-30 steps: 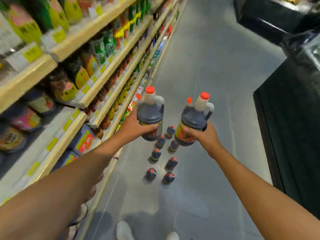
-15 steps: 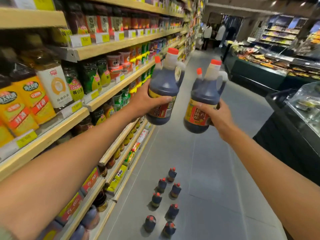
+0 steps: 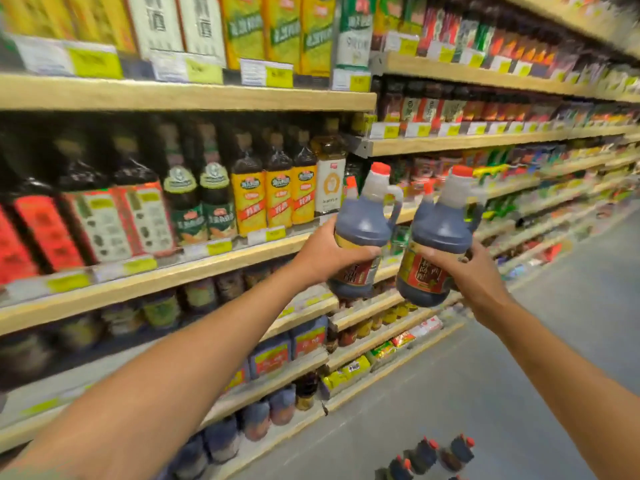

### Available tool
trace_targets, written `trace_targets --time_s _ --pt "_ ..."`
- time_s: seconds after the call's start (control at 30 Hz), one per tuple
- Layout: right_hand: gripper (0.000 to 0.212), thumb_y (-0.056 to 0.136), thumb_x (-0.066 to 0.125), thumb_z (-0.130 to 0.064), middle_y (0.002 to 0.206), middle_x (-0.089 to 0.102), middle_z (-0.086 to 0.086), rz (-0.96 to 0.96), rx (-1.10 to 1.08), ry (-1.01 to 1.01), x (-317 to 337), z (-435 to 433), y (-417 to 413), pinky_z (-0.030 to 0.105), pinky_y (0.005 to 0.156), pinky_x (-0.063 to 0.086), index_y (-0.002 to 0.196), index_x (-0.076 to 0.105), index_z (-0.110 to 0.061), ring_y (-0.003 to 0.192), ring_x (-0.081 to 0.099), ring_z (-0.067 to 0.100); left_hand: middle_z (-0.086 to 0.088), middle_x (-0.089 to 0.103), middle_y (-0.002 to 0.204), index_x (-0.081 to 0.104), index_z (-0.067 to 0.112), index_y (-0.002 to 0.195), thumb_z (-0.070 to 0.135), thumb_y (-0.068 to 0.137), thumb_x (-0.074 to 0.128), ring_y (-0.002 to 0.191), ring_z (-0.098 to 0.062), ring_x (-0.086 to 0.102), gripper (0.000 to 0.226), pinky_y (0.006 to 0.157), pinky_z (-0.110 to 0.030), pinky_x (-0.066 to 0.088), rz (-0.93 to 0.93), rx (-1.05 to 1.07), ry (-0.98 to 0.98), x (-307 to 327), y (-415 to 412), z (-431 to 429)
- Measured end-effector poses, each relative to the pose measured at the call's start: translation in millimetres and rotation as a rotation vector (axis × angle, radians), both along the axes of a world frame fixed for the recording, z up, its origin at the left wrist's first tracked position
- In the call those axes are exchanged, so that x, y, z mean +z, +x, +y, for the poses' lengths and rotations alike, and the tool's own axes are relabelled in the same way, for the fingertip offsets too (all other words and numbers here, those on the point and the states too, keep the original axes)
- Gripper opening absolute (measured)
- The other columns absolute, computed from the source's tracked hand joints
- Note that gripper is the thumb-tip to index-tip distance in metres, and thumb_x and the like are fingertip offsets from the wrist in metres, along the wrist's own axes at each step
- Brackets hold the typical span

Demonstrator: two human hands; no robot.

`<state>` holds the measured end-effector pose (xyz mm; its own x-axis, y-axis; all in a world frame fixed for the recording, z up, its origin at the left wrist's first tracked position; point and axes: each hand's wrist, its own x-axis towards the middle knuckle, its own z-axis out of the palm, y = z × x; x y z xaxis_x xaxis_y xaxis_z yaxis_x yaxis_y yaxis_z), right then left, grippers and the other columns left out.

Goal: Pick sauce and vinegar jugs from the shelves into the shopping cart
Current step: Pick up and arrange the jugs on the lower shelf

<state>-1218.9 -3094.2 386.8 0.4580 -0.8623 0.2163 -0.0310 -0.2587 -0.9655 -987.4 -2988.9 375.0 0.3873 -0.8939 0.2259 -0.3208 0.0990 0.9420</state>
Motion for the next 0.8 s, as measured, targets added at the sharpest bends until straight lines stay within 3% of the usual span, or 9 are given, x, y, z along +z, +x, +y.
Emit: trace_targets --time_s 0.13,0.2,0.3,0.4,0.47,0.67,0.8 --pt "0.044 0.077 0.083 -0.031 0.113 0.069 -0.016 0.001 0.194 0.010 -13.7 31.9 59.2 0.031 0.075 0.055 0.115 0.063 -0.038 0.102 0.067 0.008 0.010 0.068 0.125 0.054 0.040 0.124 0.059 0.052 0.088 0.112 -0.011 0.067 0.081 0.096 -0.043 0.056 0.001 0.181 0.027 -10.7 34.8 77.5" --pt "0.048 0.073 0.083 -0.036 0.114 0.069 -0.016 0.013 0.280 0.007 -20.4 50.8 88.5 0.033 0.078 0.055 0.117 0.063 -0.037 0.103 0.067 0.008 0.010 0.066 0.127 0.052 0.036 0.132 0.057 0.056 0.089 0.113 -0.011 0.066 0.087 0.094 -0.041 0.055 -0.004 0.266 0.039 -15.8 50.3 119.3" --pt "0.054 0.067 0.084 -0.041 0.115 0.073 -0.012 0.020 0.392 0.006 -29.8 85.4 132.3 0.040 0.085 0.057 0.117 0.065 -0.034 0.103 0.070 0.011 0.013 0.067 0.123 0.052 0.042 0.127 0.041 0.066 0.092 0.109 -0.007 0.066 0.073 0.093 -0.039 0.055 0.019 0.384 0.044 -26.3 71.4 183.4" --pt "0.050 0.068 0.085 -0.036 0.111 0.076 -0.009 0.022 0.498 0.026 -37.9 124.8 170.5 0.043 0.089 0.058 0.114 0.068 -0.032 0.102 0.072 0.014 0.015 0.070 0.119 0.055 0.047 0.116 0.051 0.054 0.090 0.108 -0.006 0.067 0.071 0.096 -0.039 0.056 0.029 0.526 0.040 -38.0 87.7 246.3" --pt "0.049 0.068 0.086 -0.036 0.108 0.076 -0.009 0.036 0.575 0.042 -40.3 155.7 190.3 0.039 0.084 0.058 0.113 0.067 -0.034 0.100 0.073 0.013 0.014 0.069 0.120 0.054 0.044 0.120 0.056 0.051 0.088 0.108 -0.006 0.067 0.077 0.097 -0.039 0.055 0.044 0.590 0.047 -44.4 96.0 286.7" --pt "0.055 0.066 0.086 -0.037 0.106 0.077 -0.010 0.069 0.711 0.066 -46.6 248.5 237.0 0.025 0.074 0.055 0.117 0.067 -0.027 0.098 0.073 0.010 0.012 0.068 0.123 0.054 0.035 0.128 0.058 0.051 0.084 0.110 -0.006 0.066 0.086 0.095 -0.035 0.054 0.066 0.658 0.043 -60.3 119.9 391.4" --pt "0.064 0.064 0.086 -0.040 0.108 0.077 -0.005 0.085 0.746 0.105 -54.6 298.4 263.5 0.026 0.074 0.056 0.122 0.066 -0.023 0.096 0.074 0.012 0.012 0.065 0.129 0.050 0.034 0.136 0.059 0.056 0.086 0.114 -0.008 0.065 0.092 0.098 -0.041 0.054 0.093 0.653 0.083 -69.9 138.2 453.0"
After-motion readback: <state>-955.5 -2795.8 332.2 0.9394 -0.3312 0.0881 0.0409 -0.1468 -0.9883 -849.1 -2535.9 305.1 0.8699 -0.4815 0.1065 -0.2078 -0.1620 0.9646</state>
